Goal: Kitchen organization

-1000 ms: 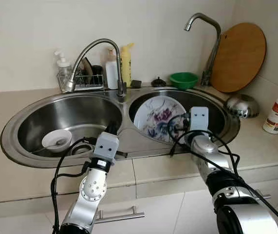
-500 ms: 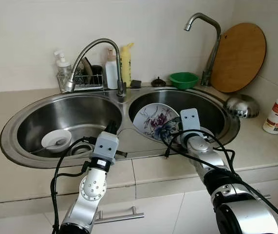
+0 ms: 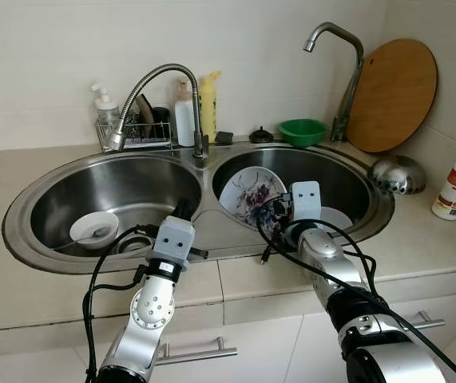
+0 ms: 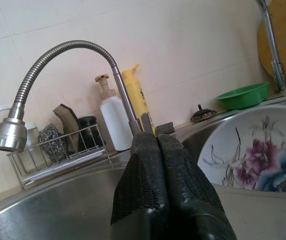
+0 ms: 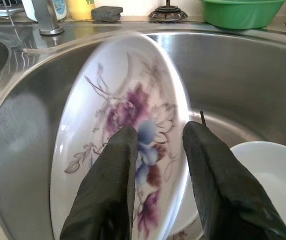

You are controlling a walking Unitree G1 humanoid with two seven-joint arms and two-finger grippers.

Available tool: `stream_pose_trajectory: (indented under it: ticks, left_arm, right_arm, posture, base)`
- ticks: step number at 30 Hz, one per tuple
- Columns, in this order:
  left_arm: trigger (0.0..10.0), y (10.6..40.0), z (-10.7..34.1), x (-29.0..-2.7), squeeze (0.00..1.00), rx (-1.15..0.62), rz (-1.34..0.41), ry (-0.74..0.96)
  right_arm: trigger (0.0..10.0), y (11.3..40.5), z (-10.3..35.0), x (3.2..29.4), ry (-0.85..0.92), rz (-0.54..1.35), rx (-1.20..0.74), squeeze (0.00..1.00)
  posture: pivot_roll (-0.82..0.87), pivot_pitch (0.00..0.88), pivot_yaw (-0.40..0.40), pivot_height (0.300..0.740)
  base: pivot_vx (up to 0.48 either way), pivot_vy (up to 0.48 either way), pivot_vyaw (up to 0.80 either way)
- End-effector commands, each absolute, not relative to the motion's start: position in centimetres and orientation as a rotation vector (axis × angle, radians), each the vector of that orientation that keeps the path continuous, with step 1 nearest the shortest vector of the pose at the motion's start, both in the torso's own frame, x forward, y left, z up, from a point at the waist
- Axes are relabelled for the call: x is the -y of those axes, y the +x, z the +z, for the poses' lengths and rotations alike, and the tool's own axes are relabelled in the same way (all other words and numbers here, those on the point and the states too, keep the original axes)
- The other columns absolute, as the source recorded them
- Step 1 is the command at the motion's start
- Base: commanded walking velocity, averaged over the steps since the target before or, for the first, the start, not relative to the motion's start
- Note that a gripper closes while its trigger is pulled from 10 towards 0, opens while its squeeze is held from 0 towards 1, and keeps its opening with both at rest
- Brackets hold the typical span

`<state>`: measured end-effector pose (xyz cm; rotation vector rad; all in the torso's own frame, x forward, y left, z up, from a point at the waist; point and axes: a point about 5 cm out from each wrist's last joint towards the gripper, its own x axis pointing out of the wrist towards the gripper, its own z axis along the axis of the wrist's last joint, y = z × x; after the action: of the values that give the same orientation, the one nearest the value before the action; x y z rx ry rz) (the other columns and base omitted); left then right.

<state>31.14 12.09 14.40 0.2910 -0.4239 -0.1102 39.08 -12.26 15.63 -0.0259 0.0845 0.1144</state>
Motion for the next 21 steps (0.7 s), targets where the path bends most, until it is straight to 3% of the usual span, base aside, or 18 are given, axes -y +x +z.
stream_pose_trajectory:
  ticks: [1, 4, 5, 6, 17, 18, 19, 20, 21]
  left_arm:
    - [10.0, 31.1, 13.8, -12.2, 0.00, 0.394, -0.113, 0.309]
    - [10.0, 31.1, 13.8, -12.2, 0.00, 0.394, -0.115, 0.310]
    - [10.0, 31.1, 13.8, -12.2, 0.00, 0.394, -0.115, 0.310]
    - [10.0, 31.2, 13.9, -12.2, 0.00, 0.396, -0.116, 0.311]
    - [10.0, 30.8, 15.8, -12.4, 0.00, 0.486, -0.105, 0.300]
    - [10.0, 30.8, 15.9, -12.4, 0.00, 0.489, -0.103, 0.299]
    - [10.0, 30.8, 16.0, -12.4, 0.00, 0.491, -0.102, 0.297]
    - [10.0, 30.8, 16.3, -12.4, 0.00, 0.499, -0.099, 0.292]
    - [10.0, 30.8, 16.7, -12.3, 0.00, 0.517, -0.103, 0.293]
  right_arm:
    - [10.0, 38.8, 15.1, 12.4, -0.024, 0.110, -0.099, 0.00]
    - [10.0, 38.8, 15.2, 13.0, -0.061, 0.077, -0.090, 0.00]
    - [10.0, 38.8, 15.4, 13.4, -0.061, 0.053, -0.078, 0.25]
    - [10.0, 38.9, 16.0, 13.8, -0.047, 0.041, -0.043, 1.00]
    - [10.0, 35.7, 21.7, 14.2, 0.063, 0.000, 0.410, 1.00]
    - [10.0, 35.5, 21.6, 14.1, 0.071, 0.011, 0.413, 0.10]
    - [10.0, 35.3, 21.6, 14.0, 0.073, 0.019, 0.418, 0.10]
    - [10.0, 34.9, 21.5, 13.8, 0.071, 0.028, 0.431, 0.00]
    - [10.0, 34.4, 21.4, 13.5, 0.068, 0.042, 0.441, 0.00]
  posture:
    - [0.05, 0.000, -0.008, 0.740]
    - [0.05, 0.000, -0.008, 0.740]
    - [0.05, 0.000, -0.007, 0.740]
    - [0.05, 0.000, -0.007, 0.740]
    - [0.04, 0.000, -0.004, 0.740]
    - [0.04, 0.000, -0.004, 0.740]
    - [0.04, 0.000, -0.004, 0.740]
    - [0.04, 0.000, -0.004, 0.740]
    - [0.04, 0.000, -0.003, 0.740]
  base:
    - [0.000, 0.000, 0.00]
    - [0.000, 0.000, 0.00]
    - [0.000, 0.000, 0.00]
    - [0.000, 0.000, 0.00]
    - [0.000, 0.000, 0.00]
    - [0.000, 0.000, 0.00]
    - [0.000, 0.000, 0.00]
    - [0.000, 0.000, 0.00]
    - [0.000, 0.000, 0.00]
